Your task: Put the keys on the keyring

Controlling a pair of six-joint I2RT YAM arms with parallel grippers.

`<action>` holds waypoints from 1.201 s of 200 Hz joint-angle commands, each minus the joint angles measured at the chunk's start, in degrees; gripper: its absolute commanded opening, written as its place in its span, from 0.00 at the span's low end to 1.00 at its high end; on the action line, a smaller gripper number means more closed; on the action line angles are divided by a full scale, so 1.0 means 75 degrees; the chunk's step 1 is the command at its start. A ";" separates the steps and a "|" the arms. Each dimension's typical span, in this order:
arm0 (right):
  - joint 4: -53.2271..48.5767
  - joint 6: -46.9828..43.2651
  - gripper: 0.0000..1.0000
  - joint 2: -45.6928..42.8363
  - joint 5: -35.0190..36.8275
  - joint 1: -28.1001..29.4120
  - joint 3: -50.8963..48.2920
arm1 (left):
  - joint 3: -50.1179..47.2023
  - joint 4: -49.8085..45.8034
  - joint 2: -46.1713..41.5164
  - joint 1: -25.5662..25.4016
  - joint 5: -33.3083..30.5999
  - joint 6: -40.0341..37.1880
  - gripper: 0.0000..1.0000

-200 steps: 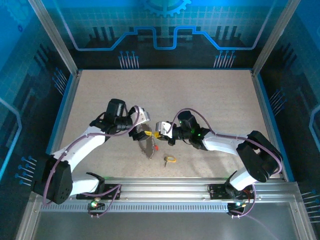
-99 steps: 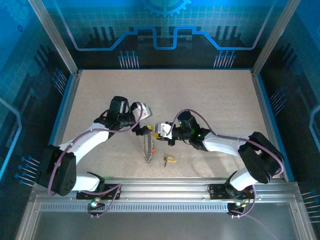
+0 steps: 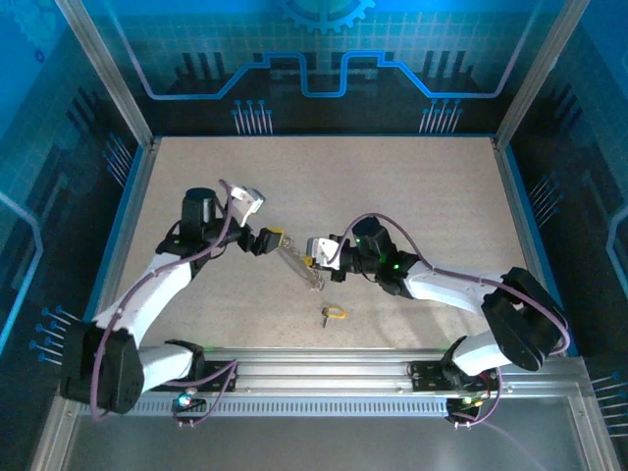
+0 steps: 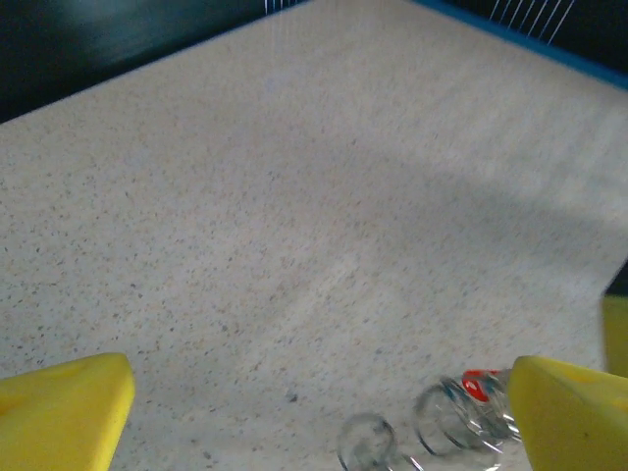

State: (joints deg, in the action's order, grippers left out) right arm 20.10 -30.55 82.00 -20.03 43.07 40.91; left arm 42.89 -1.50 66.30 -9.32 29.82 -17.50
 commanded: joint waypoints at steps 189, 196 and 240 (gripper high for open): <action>-0.4116 0.0238 0.00 0.0092 -0.0492 0.0009 0.2738 | -0.1766 0.1336 -0.1360 -0.1316 0.1869 -0.1453 0.34; -0.4099 0.0238 0.00 0.0133 -0.0476 0.0024 0.2738 | -0.1730 0.1356 -0.1243 -0.1312 0.1925 -0.1443 0.33; -0.3969 0.0035 0.00 0.0305 -0.0445 0.0178 0.2685 | -0.1793 0.1565 -0.0884 -0.1312 0.1783 -0.1364 0.34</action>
State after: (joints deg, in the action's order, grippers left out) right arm -10.48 -28.56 83.74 -21.67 43.16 60.38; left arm 28.80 8.12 59.05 -18.94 43.09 -25.74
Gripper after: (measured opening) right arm 0.059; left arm 0.337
